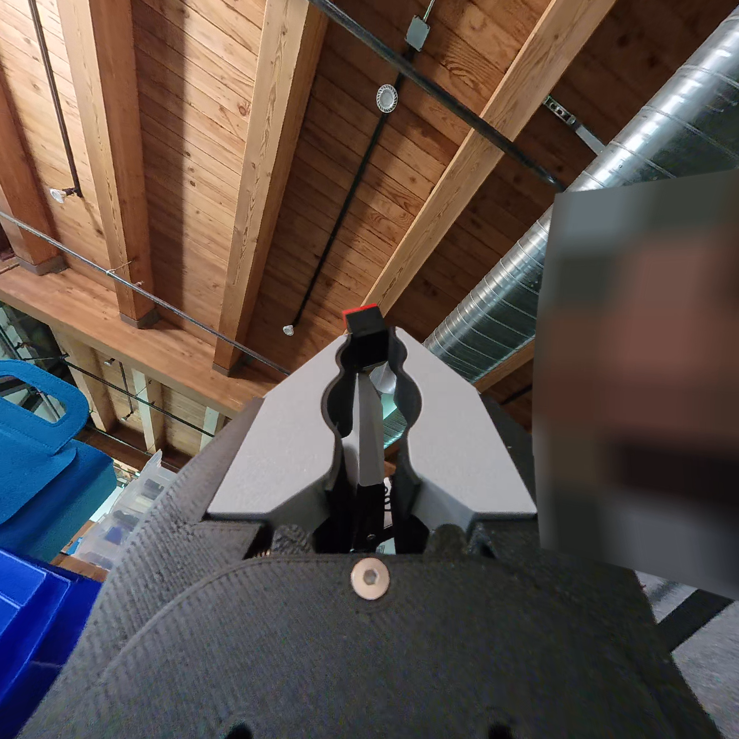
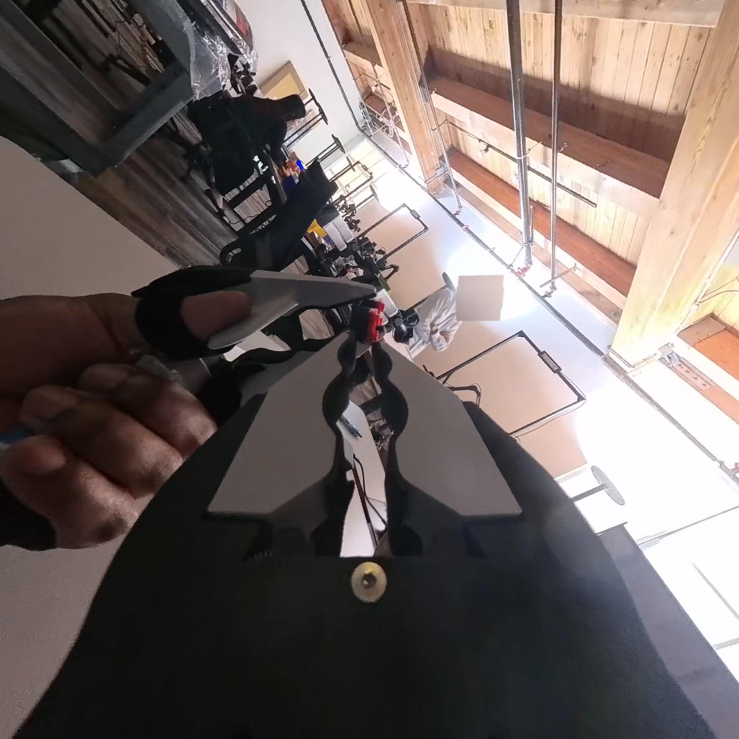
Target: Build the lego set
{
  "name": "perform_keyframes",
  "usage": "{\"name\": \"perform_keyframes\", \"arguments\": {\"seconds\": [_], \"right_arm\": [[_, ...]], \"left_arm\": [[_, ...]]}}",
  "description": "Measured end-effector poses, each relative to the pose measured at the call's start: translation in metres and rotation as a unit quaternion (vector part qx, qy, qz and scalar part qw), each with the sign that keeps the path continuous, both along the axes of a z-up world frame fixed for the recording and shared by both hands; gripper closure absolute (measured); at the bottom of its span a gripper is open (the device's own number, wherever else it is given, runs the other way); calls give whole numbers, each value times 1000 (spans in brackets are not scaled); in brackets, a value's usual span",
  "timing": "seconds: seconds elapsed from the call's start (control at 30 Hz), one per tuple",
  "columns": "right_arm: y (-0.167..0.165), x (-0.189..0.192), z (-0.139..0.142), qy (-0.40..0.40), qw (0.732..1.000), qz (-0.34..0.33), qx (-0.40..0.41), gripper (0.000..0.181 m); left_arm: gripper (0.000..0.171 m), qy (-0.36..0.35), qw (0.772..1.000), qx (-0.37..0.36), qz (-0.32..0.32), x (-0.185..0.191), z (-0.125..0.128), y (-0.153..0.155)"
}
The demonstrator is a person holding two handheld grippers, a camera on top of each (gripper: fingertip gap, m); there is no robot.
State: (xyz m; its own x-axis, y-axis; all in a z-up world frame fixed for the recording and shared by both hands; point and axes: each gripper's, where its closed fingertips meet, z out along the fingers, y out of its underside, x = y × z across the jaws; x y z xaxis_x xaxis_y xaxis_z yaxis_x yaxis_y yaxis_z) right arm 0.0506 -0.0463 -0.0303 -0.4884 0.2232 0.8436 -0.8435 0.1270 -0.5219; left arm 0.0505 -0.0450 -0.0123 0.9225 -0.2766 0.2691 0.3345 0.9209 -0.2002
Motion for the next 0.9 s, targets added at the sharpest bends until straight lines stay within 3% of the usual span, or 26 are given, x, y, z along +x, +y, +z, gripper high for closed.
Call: {"name": "perform_keyframes", "arguments": {"seconds": [0.67,0.9], "right_arm": [[7,-1,-4,25,999,1,29,175],[17,5,0,12,1000,23,6,164]], "left_arm": [[154,10,998,-55,26,-2,-3,21],[154,25,994,-92,45,3,-1,30]]}}
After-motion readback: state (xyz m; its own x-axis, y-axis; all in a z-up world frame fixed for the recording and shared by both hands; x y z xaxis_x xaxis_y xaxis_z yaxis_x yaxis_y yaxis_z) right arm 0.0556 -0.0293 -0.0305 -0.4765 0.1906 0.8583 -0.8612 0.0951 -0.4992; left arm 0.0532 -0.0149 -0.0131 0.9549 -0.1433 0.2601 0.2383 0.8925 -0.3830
